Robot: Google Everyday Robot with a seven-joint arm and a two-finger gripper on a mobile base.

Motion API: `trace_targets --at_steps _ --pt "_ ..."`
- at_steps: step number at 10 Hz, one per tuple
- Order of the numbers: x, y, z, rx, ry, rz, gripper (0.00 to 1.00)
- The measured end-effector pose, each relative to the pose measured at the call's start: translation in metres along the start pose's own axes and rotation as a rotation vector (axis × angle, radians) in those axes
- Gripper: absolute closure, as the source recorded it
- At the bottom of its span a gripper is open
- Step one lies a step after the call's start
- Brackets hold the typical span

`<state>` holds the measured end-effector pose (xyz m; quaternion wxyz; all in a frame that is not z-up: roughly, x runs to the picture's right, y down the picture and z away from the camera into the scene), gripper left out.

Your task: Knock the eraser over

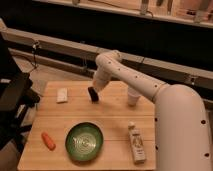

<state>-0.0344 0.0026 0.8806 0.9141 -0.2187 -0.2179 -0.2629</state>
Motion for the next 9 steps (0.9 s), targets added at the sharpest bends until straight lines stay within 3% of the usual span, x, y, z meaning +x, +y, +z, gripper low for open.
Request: trace_targets --at_steps 9 --pt "0.0002 -0.0039 0.0026 0.008 0.000 -0.010 1.00"
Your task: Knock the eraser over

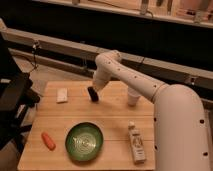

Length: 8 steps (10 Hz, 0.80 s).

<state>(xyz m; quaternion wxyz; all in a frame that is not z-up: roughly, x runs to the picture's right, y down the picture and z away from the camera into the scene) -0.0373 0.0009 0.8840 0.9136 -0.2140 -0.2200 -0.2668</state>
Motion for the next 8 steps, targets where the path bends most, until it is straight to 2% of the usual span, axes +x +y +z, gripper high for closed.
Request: trace_targets --at_steps 8 --pt "-0.0010 -0.0042 0.0025 0.008 -0.001 -0.011 1.00"
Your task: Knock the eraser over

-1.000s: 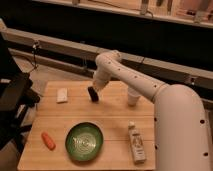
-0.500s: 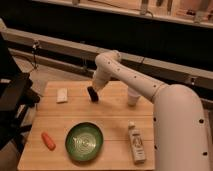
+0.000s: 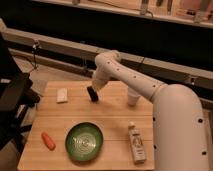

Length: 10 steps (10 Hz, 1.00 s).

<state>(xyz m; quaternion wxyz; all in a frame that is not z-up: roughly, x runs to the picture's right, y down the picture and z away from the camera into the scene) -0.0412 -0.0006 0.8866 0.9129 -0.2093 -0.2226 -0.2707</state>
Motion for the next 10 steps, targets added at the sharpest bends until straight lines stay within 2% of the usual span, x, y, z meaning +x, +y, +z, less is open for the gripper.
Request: trace_targets --at_steps 10 --pt "-0.0020 -0.0042 0.0023 0.006 -0.002 -0.016 1.00"
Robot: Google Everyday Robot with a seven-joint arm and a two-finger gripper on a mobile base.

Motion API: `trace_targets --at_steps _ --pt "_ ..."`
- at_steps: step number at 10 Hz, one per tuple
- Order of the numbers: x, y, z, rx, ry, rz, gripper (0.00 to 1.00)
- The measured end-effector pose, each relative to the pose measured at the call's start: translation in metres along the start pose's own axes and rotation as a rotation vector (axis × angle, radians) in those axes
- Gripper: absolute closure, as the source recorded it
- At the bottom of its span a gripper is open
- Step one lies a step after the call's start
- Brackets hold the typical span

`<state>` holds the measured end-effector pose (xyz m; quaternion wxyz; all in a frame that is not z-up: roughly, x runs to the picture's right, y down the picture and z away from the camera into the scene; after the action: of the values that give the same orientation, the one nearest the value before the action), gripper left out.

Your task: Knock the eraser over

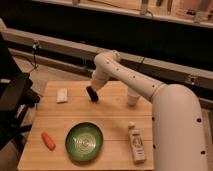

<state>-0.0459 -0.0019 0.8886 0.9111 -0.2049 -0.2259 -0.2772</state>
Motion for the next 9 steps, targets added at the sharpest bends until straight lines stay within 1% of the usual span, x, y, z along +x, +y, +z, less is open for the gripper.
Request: trace_targets --at_steps 8,9 --pt "-0.0008 -0.0024 0.0015 0.007 -0.002 -0.014 1.00" --pt "-0.0008 -0.0005 0.0030 0.002 -0.002 -0.017 1.00"
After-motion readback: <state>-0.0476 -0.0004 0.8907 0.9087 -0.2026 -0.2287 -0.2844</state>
